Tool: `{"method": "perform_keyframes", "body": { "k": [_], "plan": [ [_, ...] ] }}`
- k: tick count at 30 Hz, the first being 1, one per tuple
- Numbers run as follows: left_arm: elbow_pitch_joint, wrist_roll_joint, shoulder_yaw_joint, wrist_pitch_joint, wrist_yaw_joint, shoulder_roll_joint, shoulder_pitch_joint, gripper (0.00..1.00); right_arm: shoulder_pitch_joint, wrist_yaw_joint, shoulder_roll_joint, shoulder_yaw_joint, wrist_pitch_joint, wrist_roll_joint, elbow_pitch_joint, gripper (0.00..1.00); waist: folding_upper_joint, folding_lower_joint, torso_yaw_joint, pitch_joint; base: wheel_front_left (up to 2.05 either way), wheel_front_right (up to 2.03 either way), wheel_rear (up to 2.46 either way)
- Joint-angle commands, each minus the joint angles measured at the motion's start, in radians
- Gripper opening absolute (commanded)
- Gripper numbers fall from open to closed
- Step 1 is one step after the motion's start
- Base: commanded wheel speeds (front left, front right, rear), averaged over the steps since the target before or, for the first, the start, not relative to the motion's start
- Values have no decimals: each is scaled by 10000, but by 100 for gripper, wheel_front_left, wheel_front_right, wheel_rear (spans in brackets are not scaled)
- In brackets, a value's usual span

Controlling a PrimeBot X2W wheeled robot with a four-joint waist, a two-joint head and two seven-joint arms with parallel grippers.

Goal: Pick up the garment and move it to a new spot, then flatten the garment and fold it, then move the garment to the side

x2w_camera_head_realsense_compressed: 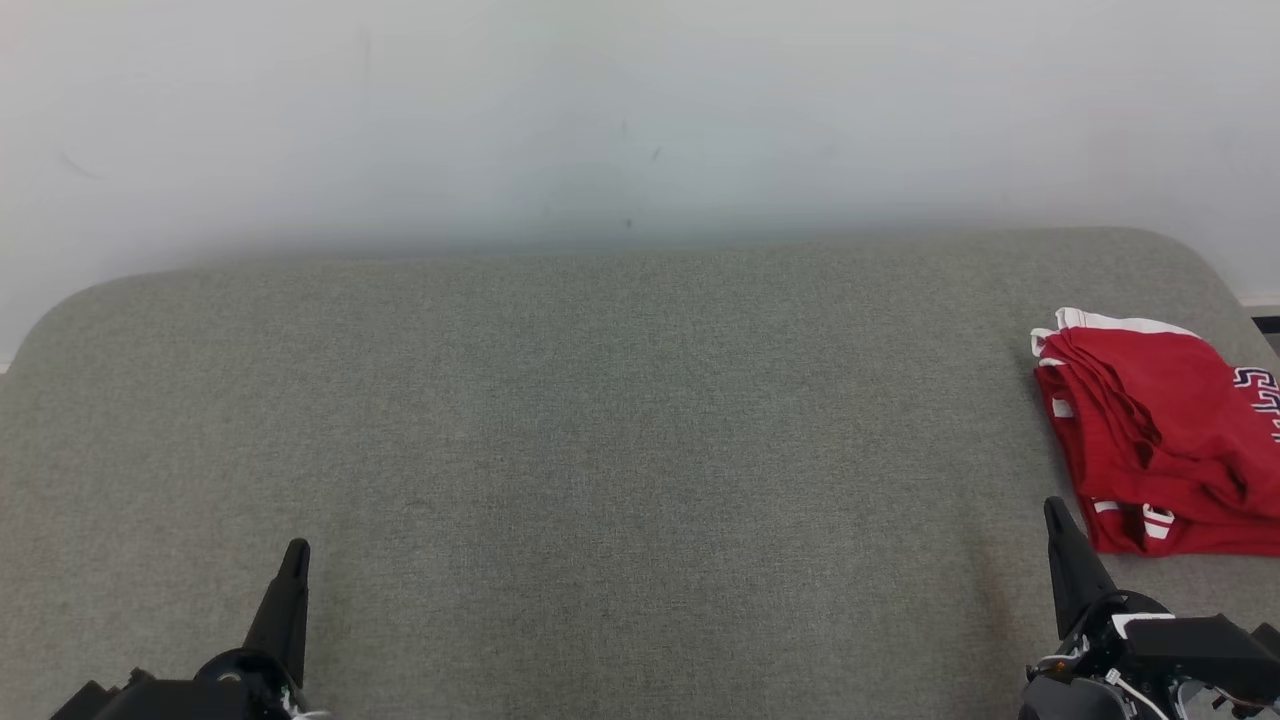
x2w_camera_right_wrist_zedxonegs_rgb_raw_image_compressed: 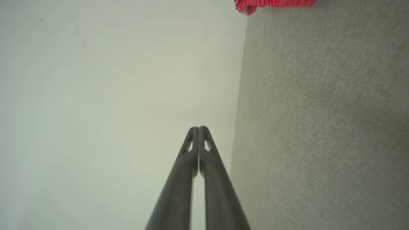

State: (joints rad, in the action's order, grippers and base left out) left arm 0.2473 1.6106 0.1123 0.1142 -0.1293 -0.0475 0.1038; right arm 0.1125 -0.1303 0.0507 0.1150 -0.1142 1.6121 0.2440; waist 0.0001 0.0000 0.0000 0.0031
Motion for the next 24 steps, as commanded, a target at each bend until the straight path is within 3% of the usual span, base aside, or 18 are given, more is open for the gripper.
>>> {"method": "perform_keyframes", "body": {
  "k": [1,24],
  "plan": [
    [-35,48,32,32,-29,-52,107,0,-81,-7,-23,15,-28,14,-13,0,-1,0,0,0,0,0,0],
    [-35,48,30,32,-29,-52,106,0,-81,-7,-23,13,-27,15,-12,0,-1,0,0,0,0,0,0]
  ]
}}
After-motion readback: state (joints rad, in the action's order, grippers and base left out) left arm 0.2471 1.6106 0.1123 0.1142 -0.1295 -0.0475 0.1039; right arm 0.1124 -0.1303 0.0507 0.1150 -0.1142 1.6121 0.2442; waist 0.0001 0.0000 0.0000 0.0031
